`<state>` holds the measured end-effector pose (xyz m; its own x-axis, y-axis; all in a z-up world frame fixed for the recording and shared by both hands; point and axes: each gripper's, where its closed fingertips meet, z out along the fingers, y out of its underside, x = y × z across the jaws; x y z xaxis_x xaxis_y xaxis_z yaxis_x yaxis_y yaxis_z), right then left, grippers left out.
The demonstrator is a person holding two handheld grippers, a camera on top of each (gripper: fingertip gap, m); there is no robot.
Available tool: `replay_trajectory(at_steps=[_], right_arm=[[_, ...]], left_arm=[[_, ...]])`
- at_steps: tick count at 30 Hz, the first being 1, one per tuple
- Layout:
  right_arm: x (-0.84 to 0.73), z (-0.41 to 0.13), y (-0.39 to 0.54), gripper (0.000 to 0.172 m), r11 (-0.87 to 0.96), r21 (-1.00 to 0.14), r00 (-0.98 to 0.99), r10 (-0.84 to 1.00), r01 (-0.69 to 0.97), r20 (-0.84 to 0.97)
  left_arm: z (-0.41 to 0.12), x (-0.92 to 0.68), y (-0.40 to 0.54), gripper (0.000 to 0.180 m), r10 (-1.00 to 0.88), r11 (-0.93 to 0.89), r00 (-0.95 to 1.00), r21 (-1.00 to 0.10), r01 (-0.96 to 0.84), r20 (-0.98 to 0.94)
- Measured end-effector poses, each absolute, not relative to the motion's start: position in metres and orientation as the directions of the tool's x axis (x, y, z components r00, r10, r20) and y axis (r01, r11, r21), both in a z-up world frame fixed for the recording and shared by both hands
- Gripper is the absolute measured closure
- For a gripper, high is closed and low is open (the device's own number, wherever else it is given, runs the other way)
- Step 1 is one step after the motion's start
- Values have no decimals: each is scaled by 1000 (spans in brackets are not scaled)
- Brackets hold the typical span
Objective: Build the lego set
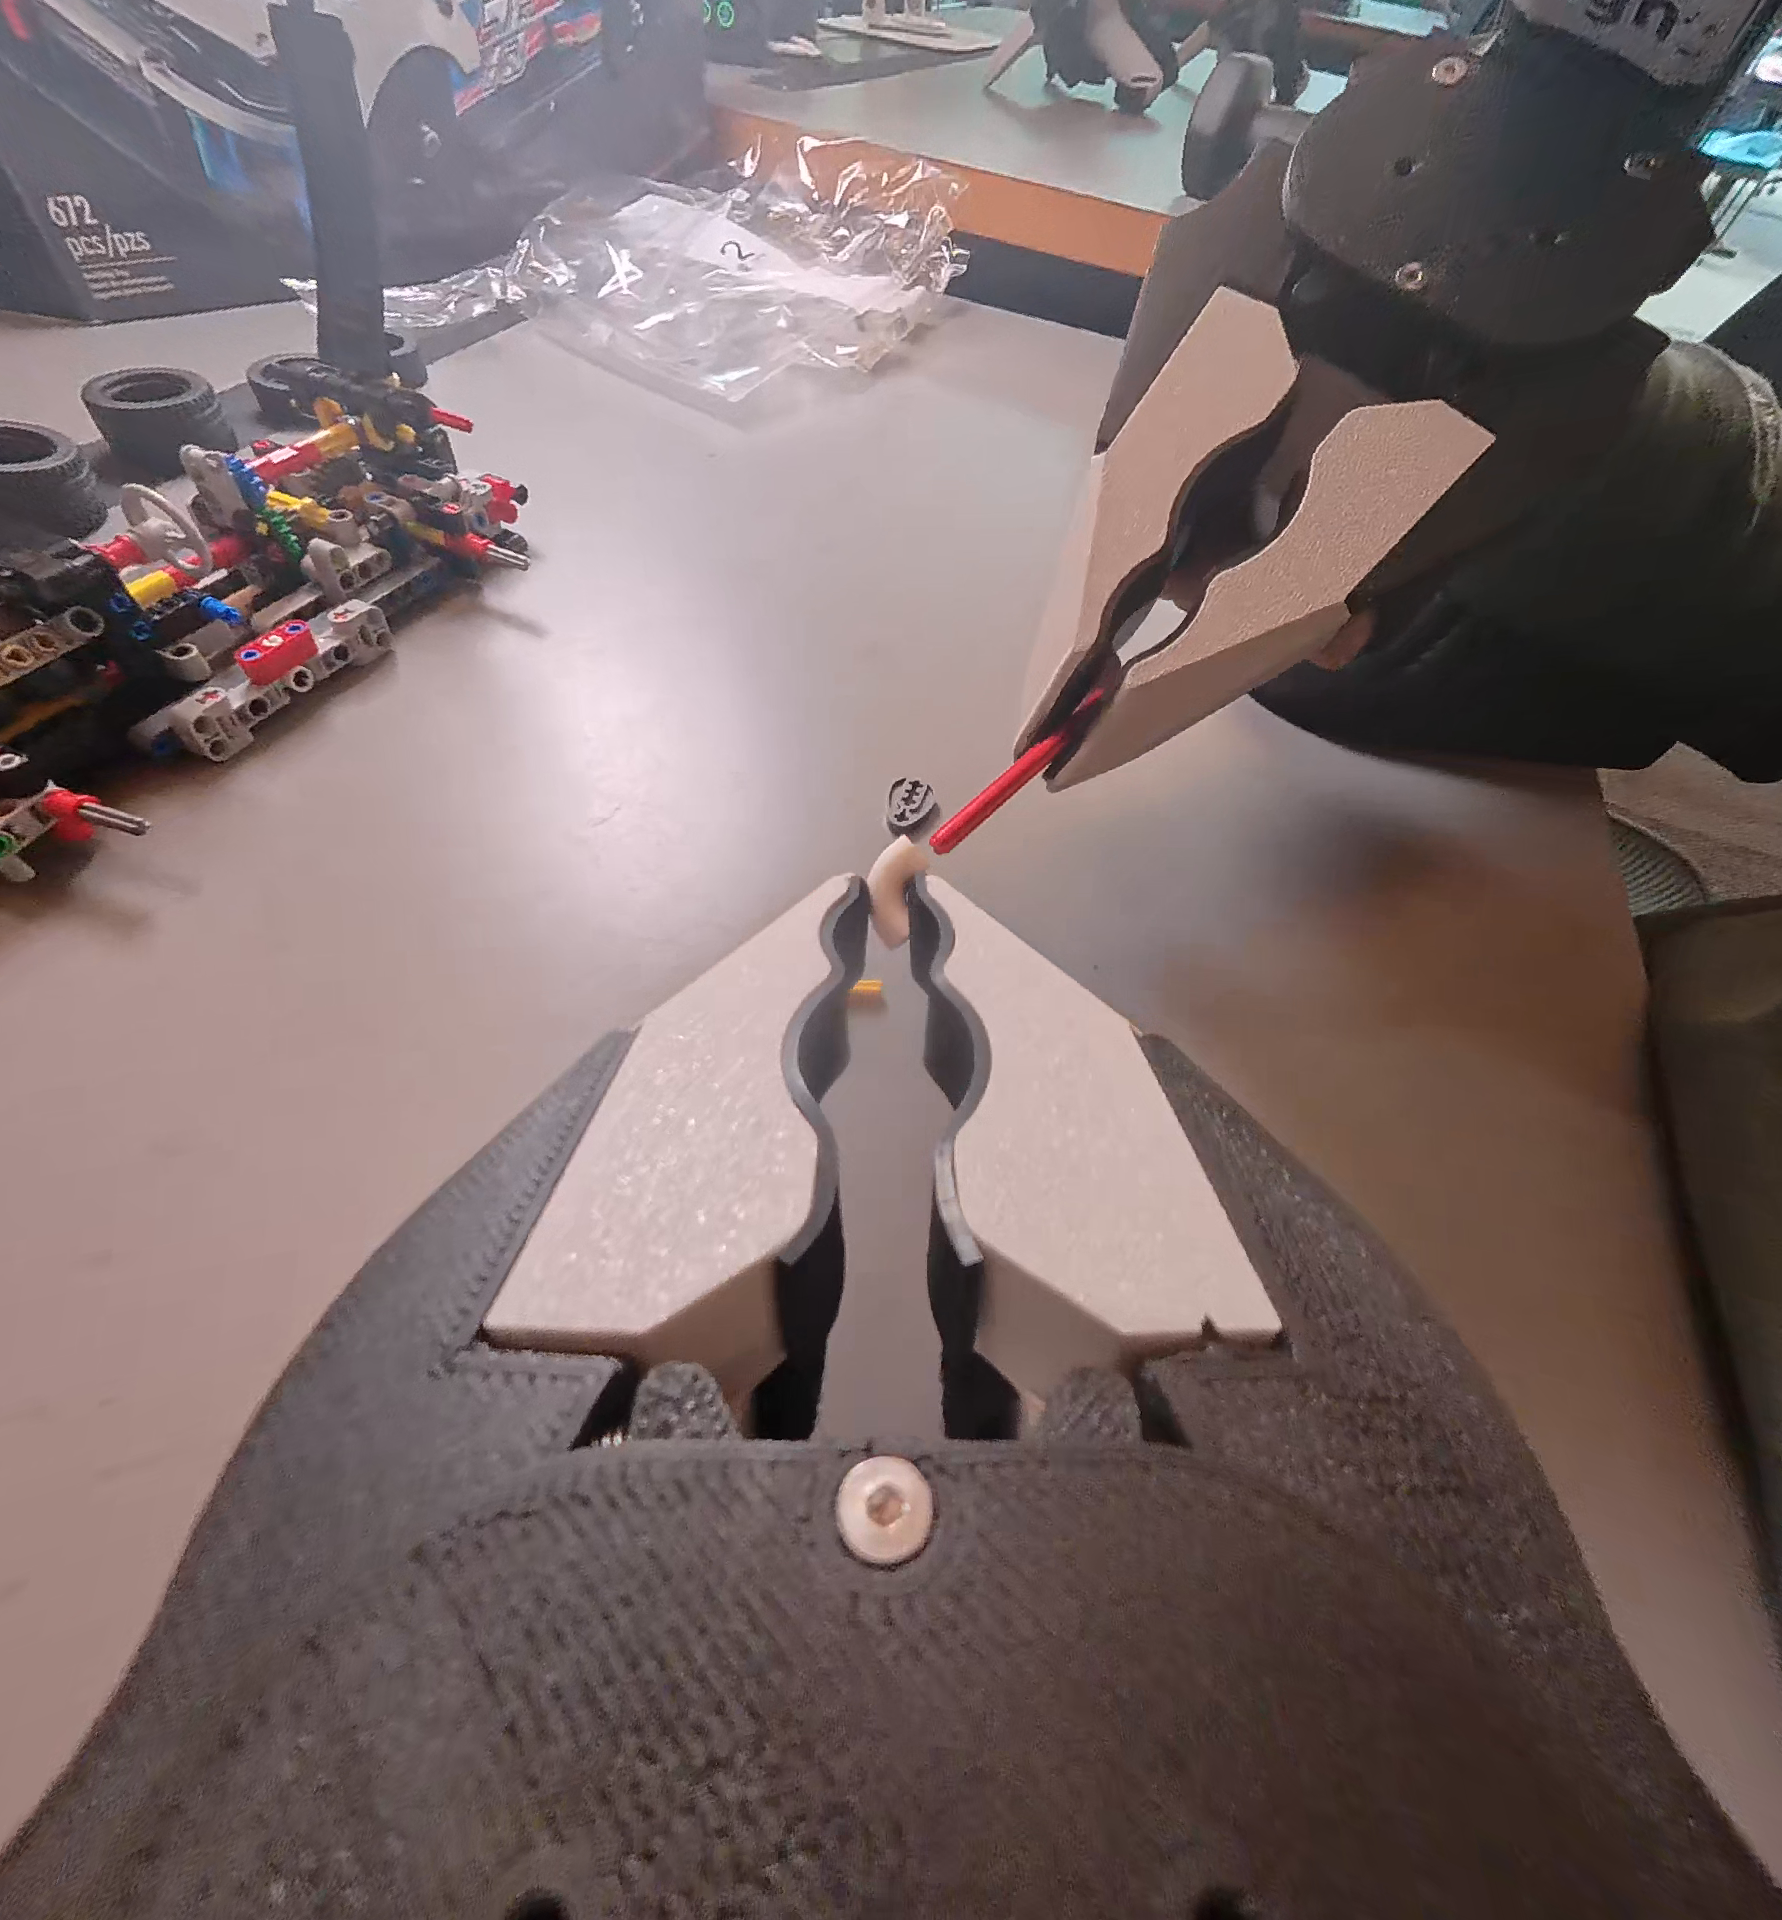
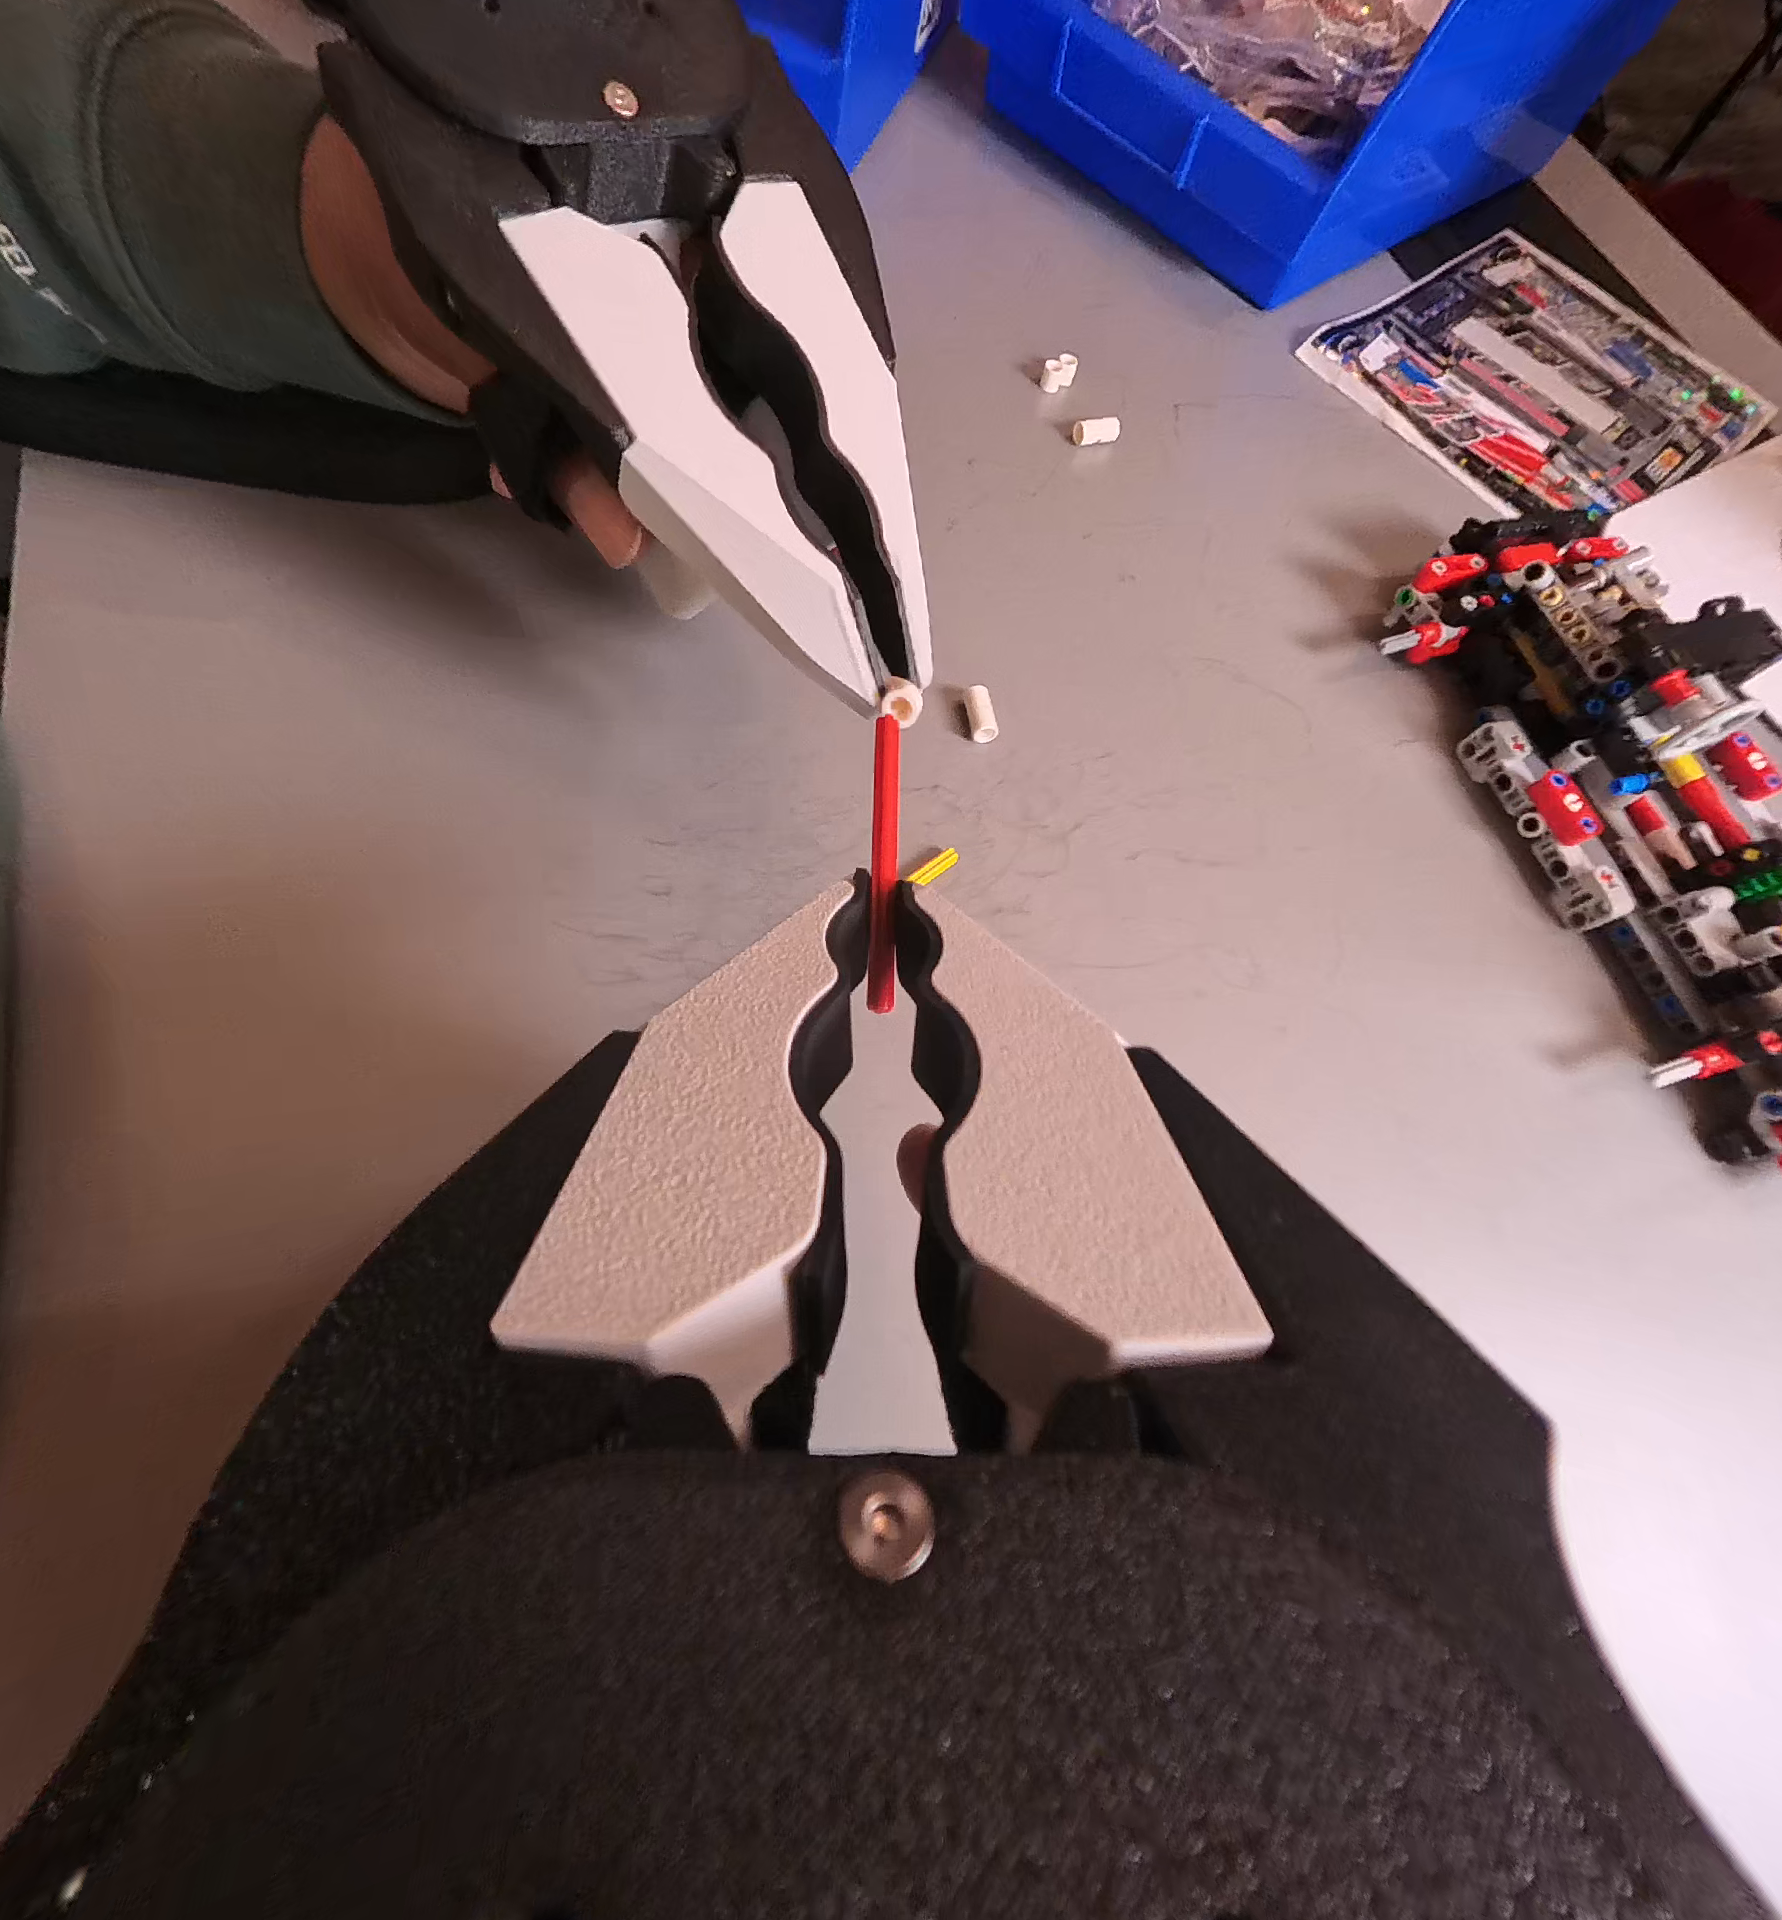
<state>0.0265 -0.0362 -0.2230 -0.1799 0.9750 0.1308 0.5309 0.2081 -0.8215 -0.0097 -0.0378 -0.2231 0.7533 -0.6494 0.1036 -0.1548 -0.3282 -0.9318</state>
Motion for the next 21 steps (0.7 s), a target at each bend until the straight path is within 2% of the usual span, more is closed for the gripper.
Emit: replay_trajectory(at_steps=[3, 6, 11, 21], right_arm=[[25, -226, -35, 171, 110, -831, -150, 988, 545, 32], [24, -224, -37, 171, -63, -841, -126, 980, 537, -154], [21, -222, -37, 170, -283, -808, -102, 917, 516, -386], [17, -221, -36, 171, -464, -737, -80, 819, 491, -569]], left_arm=[[-224, -11, -36, 175, -637, -306, 769, -932, -193, 50], [-225, -13, -33, 175, -615, -262, 787, -929, -263, -50], [-222, -15, -30, 175, -573, -182, 793, -911, -369, -207], [-214, -16, -28, 175, -484, -60, 753, -842, -536, -445]])
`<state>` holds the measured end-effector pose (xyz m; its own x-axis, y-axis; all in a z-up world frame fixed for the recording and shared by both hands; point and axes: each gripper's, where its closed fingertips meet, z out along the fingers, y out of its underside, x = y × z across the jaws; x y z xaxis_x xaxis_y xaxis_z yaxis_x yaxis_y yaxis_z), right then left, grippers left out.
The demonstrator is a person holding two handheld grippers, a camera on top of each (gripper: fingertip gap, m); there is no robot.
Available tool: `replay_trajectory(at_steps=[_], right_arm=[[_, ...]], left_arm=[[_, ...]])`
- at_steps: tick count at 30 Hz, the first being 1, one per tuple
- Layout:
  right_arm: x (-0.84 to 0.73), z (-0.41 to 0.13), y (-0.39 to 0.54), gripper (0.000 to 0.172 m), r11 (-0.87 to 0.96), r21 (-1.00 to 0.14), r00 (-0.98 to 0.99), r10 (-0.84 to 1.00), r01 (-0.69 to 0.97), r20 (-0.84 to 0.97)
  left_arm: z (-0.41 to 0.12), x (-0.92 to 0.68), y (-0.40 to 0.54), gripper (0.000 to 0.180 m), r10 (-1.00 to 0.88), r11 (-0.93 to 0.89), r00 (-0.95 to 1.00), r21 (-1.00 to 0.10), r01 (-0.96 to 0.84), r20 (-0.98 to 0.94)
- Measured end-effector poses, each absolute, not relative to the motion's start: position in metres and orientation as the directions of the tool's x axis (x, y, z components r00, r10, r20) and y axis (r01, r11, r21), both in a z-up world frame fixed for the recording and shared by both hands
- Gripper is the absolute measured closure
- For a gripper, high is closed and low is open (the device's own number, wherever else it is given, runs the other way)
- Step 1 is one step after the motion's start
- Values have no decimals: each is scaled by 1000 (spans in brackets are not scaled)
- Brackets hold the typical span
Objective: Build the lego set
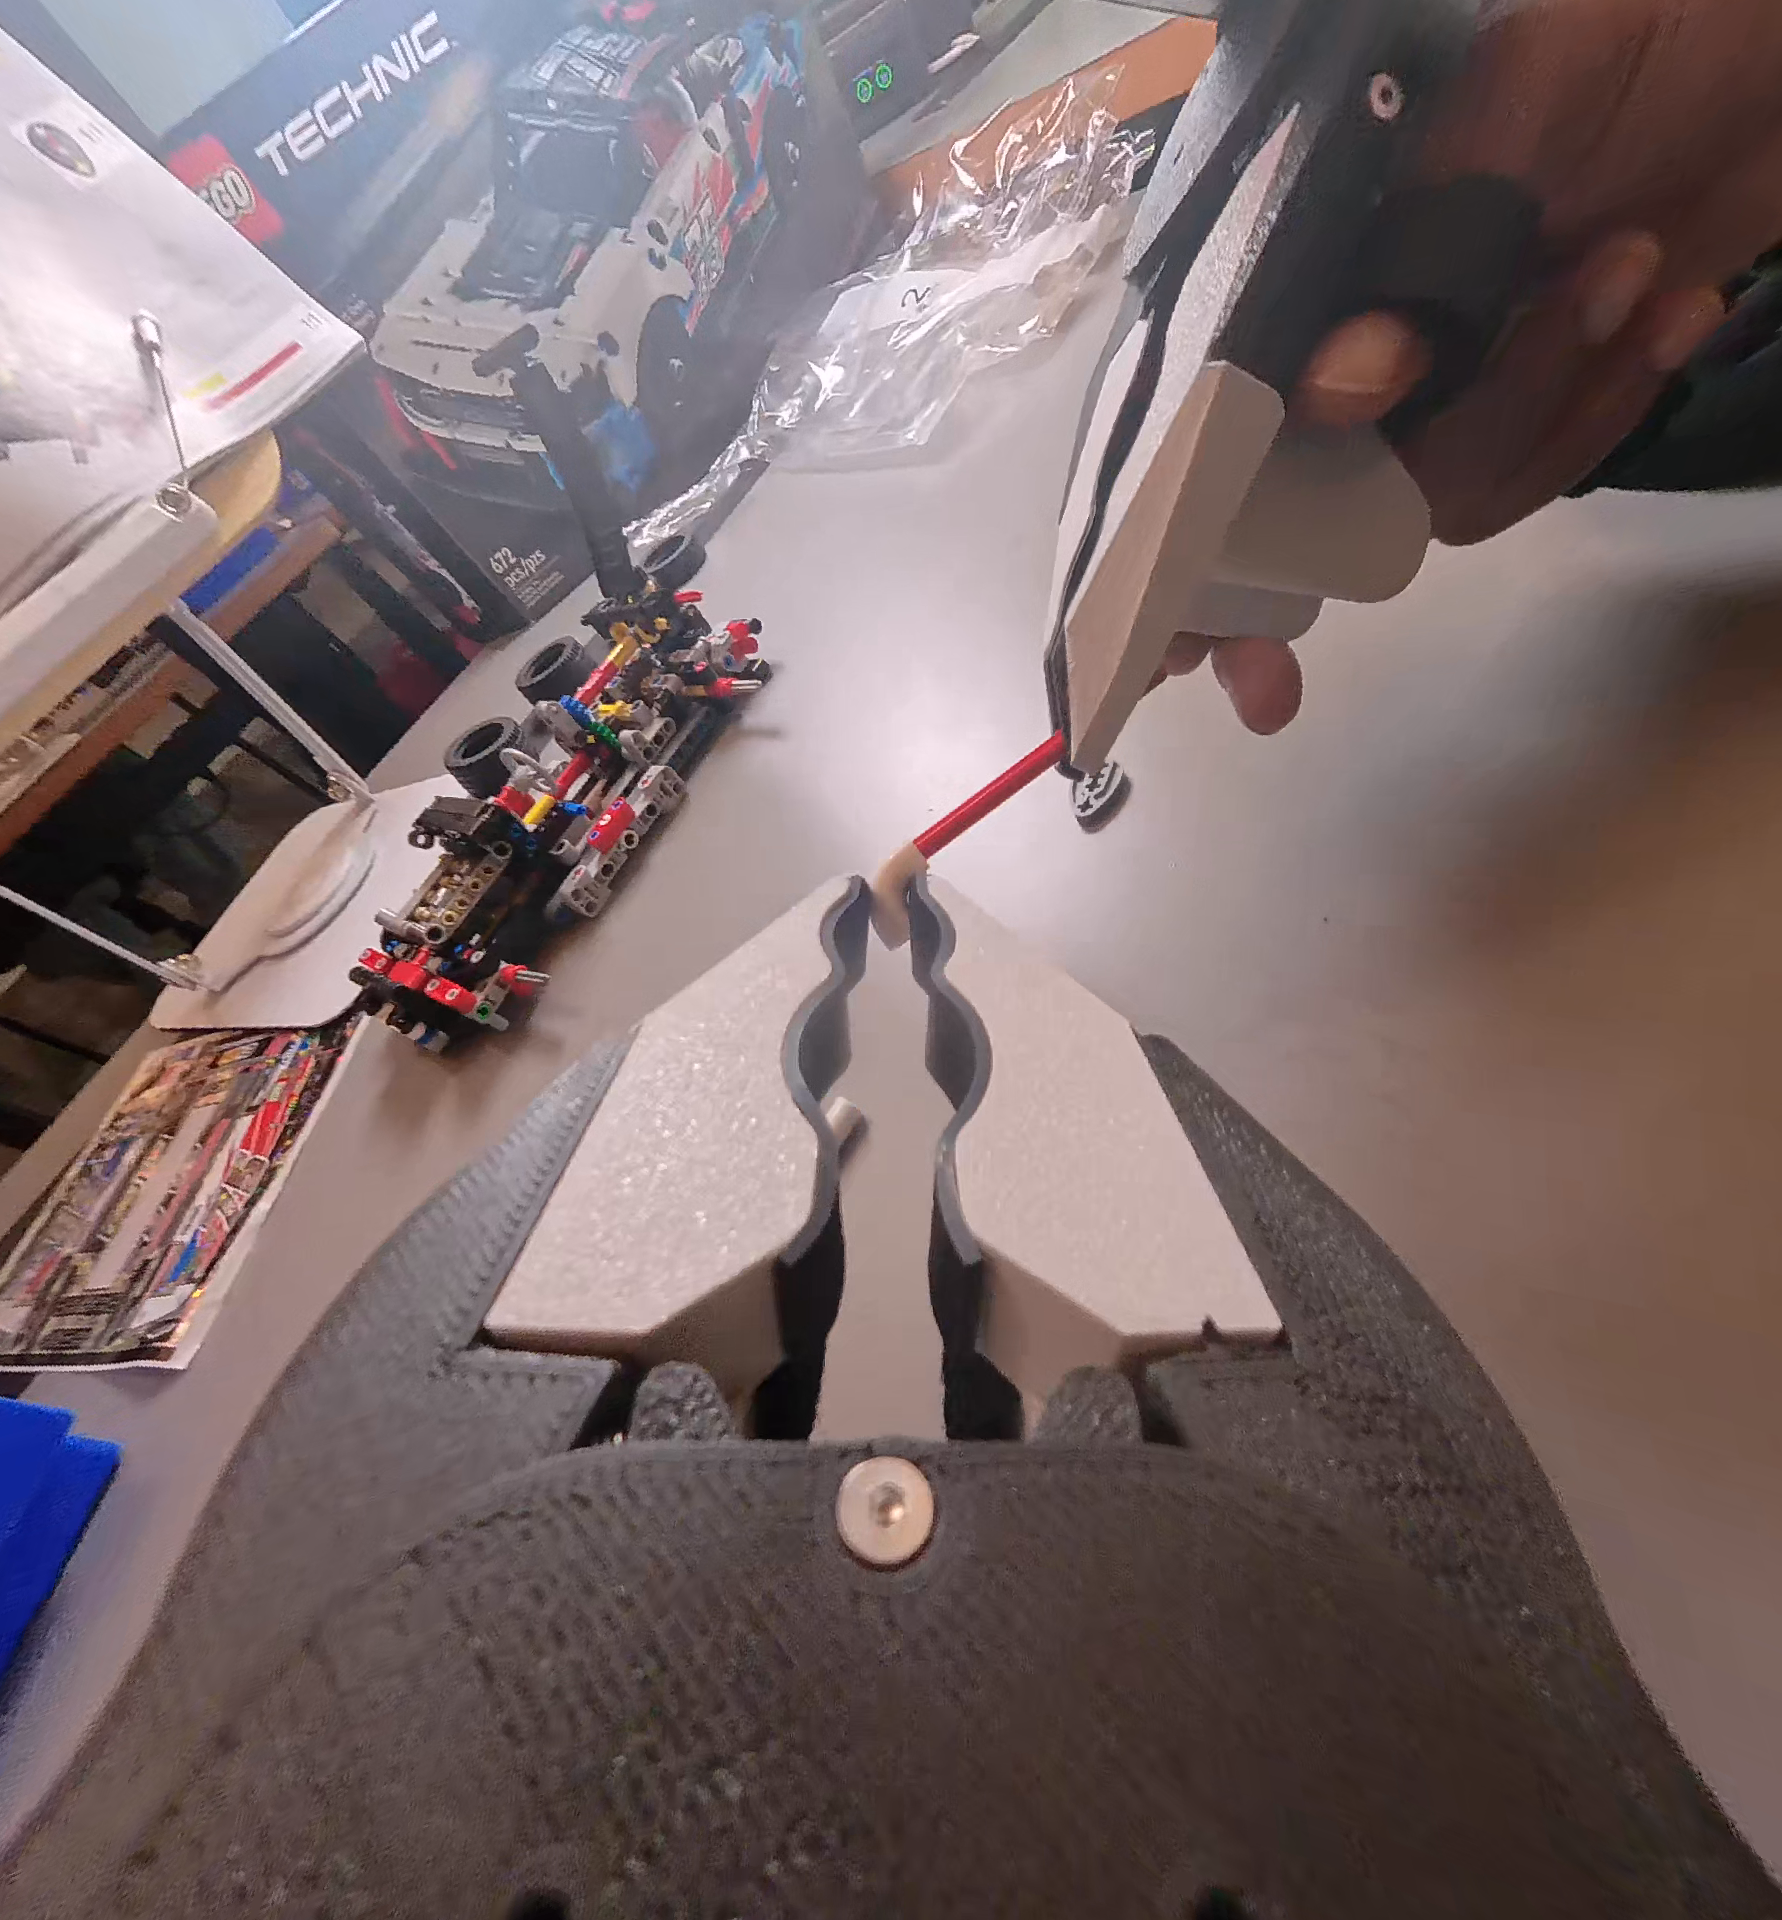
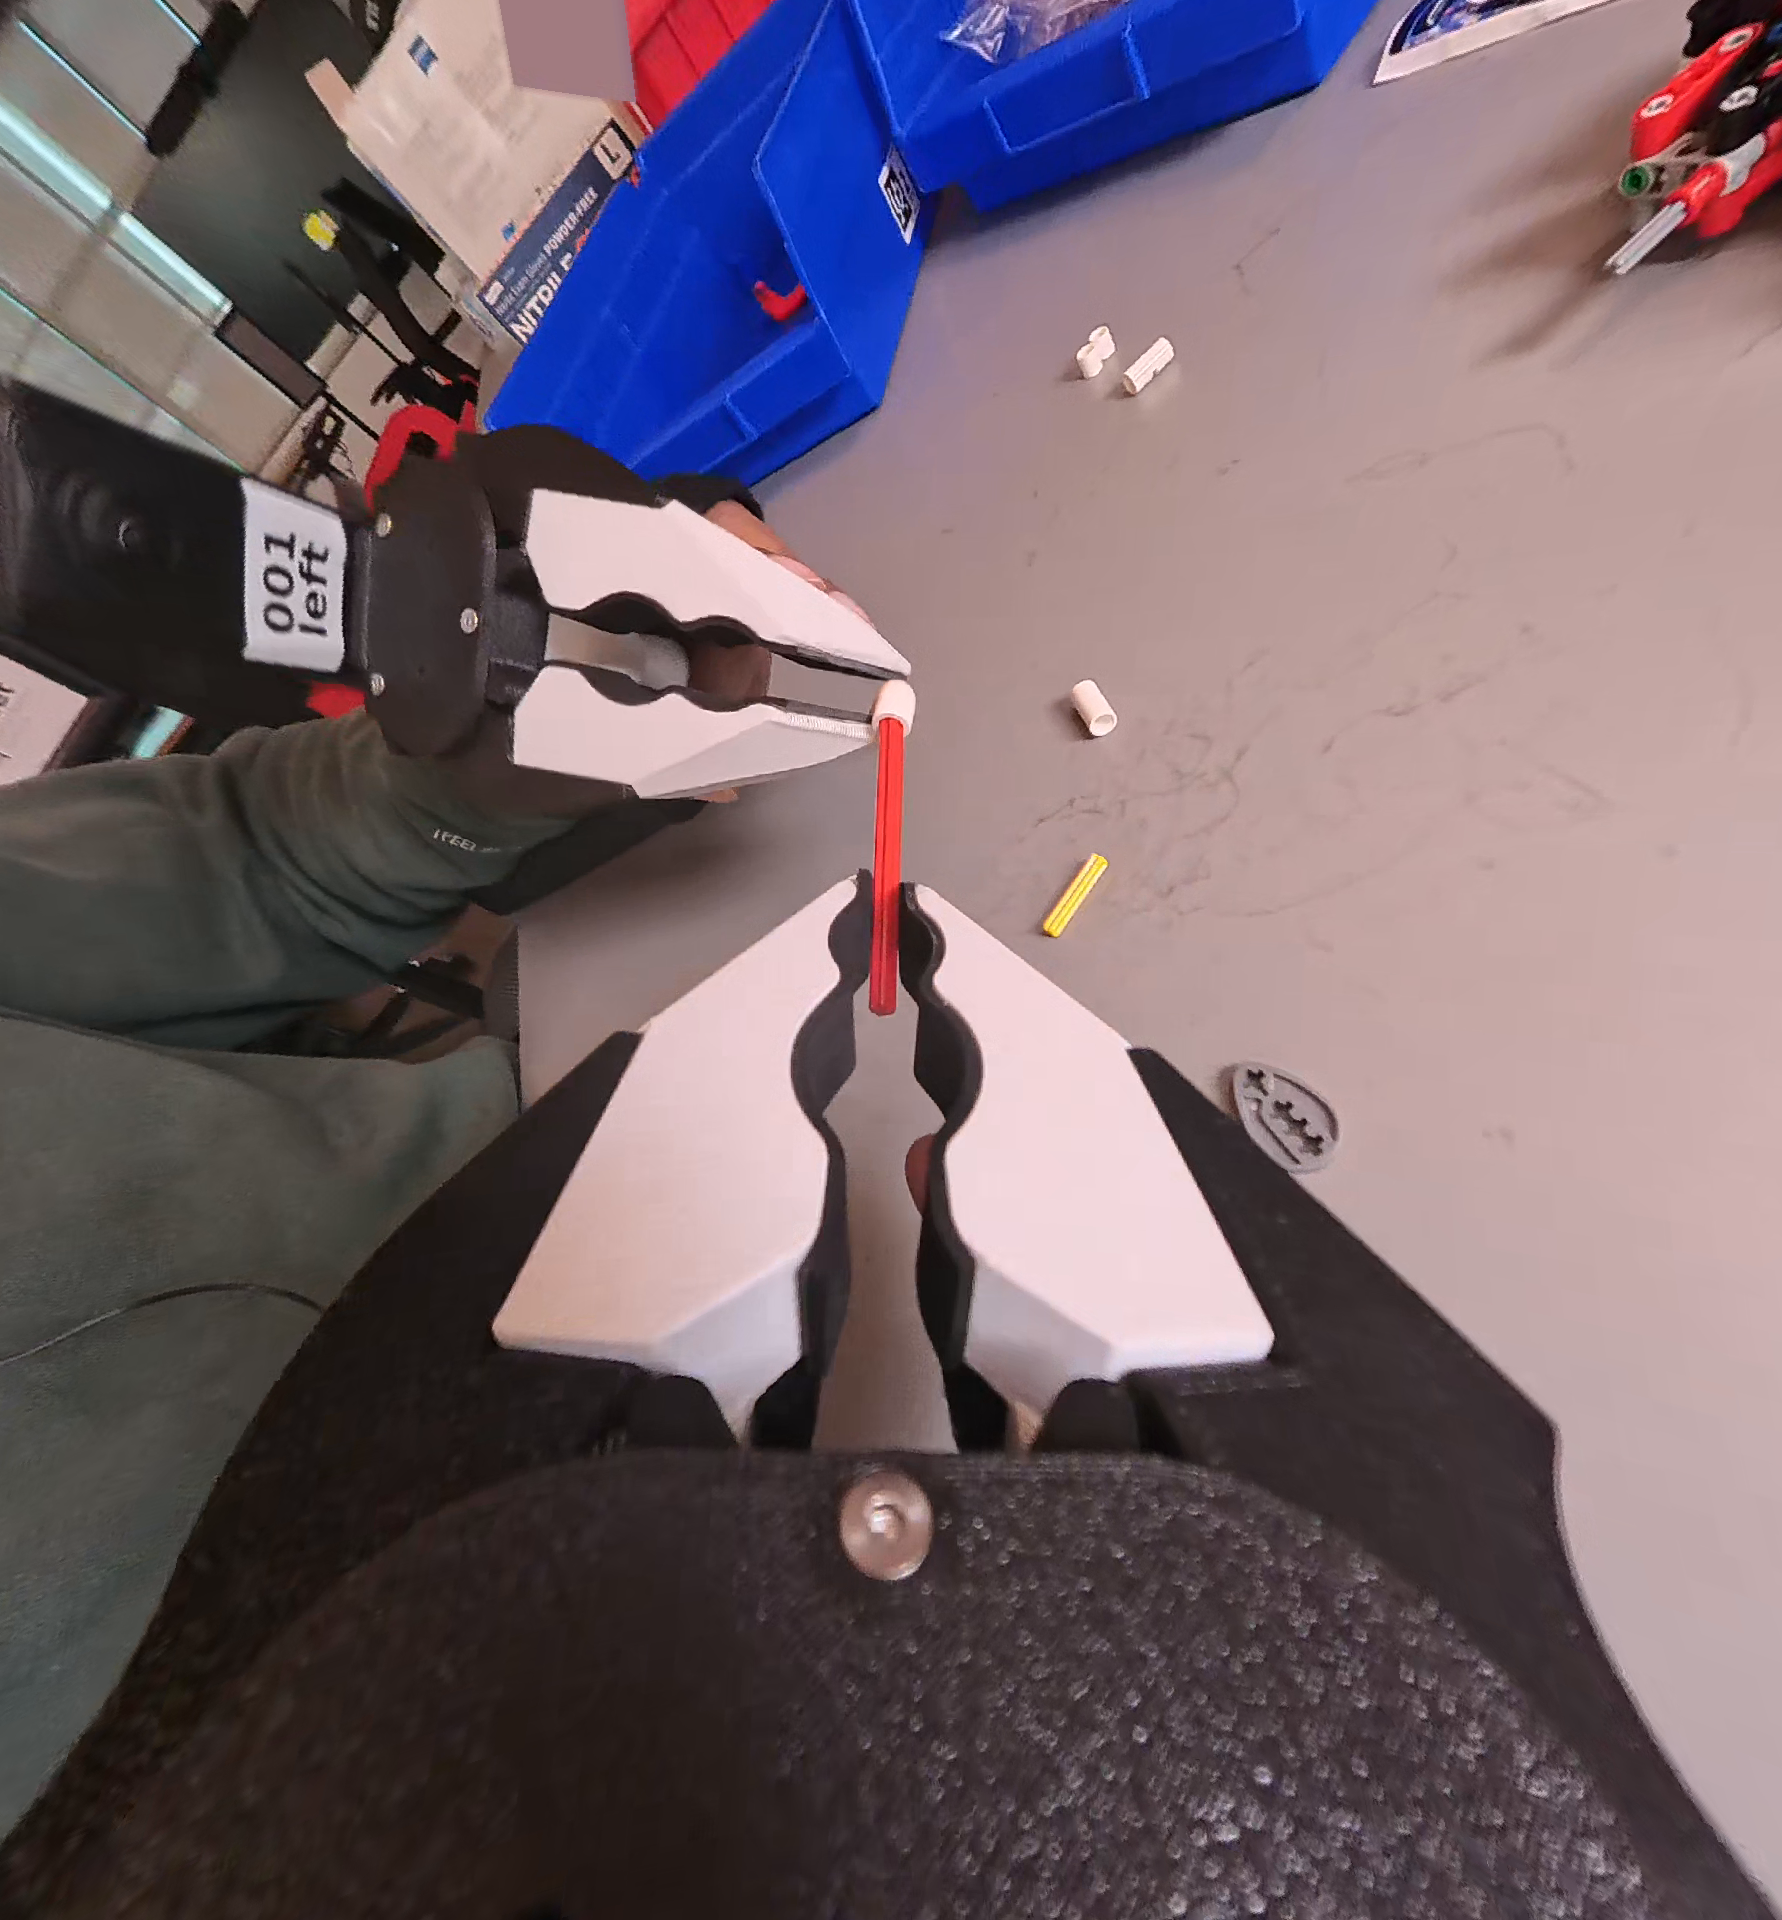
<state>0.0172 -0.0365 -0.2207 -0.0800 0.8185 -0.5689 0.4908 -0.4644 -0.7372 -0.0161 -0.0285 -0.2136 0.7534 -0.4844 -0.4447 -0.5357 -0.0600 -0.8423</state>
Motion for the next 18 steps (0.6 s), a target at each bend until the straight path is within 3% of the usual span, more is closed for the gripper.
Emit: replay_trajectory(at_steps=[9, 18], right_arm=[[15, -226, -38, 171, -497, -713, -51, 803, 494, -594], [15, -226, -43, 172, -538, -684, -73, 758, 493, -649]], left_arm=[[-216, -17, -29, 175, -402, 0, 646, -706, -708, -648], [-215, -14, -34, 179, -415, 15, 643, -711, -703, -644]])
